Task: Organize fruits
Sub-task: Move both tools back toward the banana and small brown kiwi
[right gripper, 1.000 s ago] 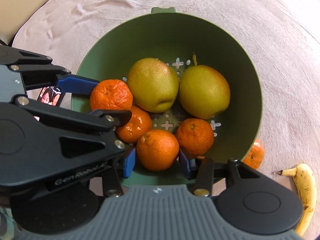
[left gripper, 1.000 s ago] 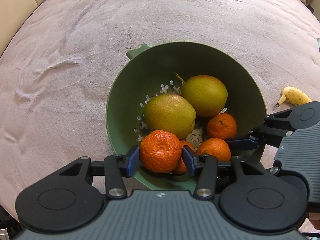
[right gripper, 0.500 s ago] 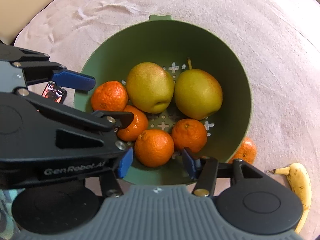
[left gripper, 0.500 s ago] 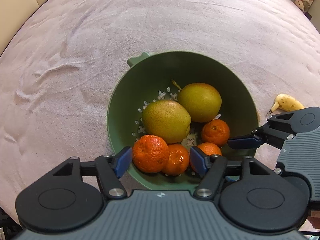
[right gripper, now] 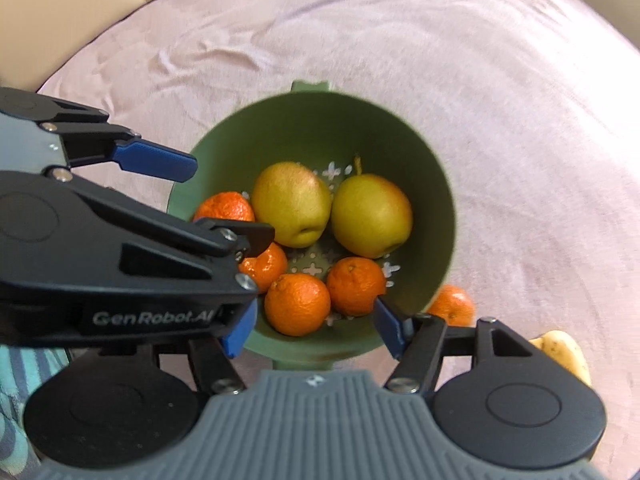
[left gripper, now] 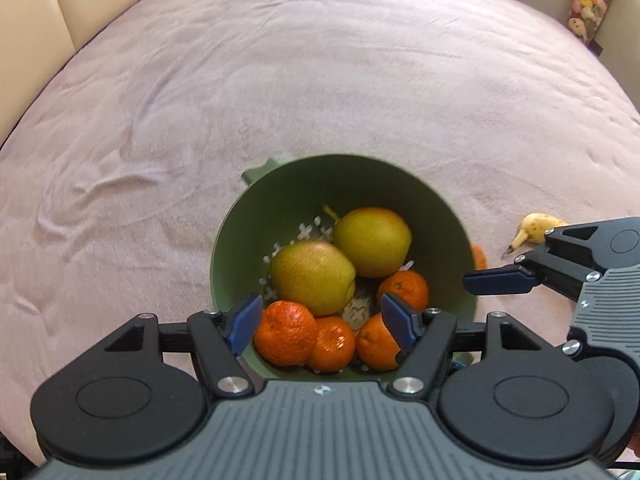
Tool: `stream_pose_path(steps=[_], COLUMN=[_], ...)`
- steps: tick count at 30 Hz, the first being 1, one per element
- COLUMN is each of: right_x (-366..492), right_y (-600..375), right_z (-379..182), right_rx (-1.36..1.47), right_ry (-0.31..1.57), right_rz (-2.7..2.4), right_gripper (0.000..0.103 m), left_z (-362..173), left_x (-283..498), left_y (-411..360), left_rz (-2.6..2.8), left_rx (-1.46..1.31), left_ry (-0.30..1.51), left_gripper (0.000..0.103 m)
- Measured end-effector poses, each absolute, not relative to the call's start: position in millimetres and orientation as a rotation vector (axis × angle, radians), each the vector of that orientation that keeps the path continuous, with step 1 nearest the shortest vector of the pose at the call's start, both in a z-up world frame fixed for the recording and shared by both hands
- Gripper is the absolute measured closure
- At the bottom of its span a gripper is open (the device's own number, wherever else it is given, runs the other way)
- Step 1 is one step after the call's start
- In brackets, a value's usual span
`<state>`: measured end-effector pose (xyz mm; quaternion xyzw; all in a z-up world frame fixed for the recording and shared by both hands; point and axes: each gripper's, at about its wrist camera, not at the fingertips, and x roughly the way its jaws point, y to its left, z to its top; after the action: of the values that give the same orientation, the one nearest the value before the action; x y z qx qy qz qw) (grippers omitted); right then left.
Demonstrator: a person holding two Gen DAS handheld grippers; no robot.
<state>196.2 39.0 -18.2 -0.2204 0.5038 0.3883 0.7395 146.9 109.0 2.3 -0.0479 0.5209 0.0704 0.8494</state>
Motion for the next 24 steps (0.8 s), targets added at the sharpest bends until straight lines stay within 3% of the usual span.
stream_pose_path(steps=[11,24], right_x=[170,129], right_y=[2,-91], right_z=[9,6], right_rx=[-0.456,-0.255], right_ry=[0.932,0.813], right_rz=[0.757,0.413], right_gripper=[0.032,0.032], left_z=[30,34], left_x=[135,118], left_y=[85,26], left_rz=[0.095,-0.094], left_rx=[-0.077,-0.050], left_ry=[0.958,0.804], left_gripper=[0.023,0.023])
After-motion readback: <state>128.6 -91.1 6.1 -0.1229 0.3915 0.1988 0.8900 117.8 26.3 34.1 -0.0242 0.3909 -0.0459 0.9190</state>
